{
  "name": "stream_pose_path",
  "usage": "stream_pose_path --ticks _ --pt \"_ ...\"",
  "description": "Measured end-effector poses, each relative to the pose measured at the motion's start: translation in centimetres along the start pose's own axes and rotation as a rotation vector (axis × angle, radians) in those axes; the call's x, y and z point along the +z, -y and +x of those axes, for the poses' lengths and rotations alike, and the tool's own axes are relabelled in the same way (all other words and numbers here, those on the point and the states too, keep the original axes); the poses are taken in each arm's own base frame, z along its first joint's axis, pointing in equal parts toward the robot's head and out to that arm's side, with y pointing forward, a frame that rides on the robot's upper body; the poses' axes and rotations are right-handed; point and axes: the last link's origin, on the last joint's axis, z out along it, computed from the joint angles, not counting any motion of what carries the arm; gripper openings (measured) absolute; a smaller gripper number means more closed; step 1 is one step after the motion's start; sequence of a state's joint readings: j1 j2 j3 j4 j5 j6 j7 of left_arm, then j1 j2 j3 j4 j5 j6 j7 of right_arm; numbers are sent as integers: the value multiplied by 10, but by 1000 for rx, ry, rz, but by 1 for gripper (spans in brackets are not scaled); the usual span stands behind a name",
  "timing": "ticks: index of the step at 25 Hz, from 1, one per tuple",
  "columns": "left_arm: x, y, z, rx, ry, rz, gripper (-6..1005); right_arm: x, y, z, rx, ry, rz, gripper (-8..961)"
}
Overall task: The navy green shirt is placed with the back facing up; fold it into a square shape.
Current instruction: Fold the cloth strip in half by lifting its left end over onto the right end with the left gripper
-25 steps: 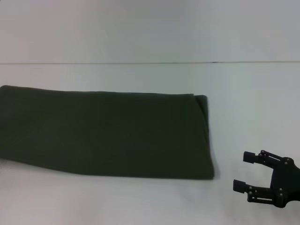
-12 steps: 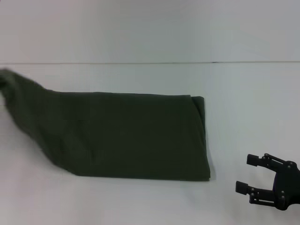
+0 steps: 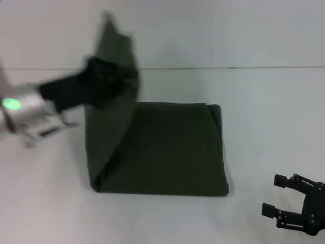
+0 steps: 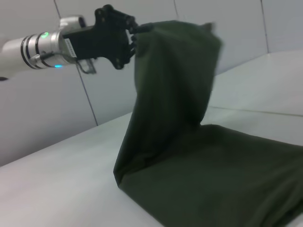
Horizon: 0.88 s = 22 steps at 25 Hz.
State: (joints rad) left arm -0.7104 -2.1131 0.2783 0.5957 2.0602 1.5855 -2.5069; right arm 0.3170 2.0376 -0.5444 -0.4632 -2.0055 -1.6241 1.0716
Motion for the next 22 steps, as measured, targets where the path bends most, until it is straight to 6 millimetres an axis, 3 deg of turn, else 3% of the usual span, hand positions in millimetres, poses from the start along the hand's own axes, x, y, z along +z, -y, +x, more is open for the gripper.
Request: stream_pose_path --ticks 5,10,19,22 --pt "53 31 -58 -59 139 32 29 -6 -1 4 14 3 18 944" --pt "70 59 -102 -91 193 83 29 -11 -1 6 20 9 34 945" --pt "81 55 -112 -84 213 48 27 -7 0 4 14 9 25 945" --pt "86 51 -116 -60 228 26 80 -6 0 3 14 9 24 945"
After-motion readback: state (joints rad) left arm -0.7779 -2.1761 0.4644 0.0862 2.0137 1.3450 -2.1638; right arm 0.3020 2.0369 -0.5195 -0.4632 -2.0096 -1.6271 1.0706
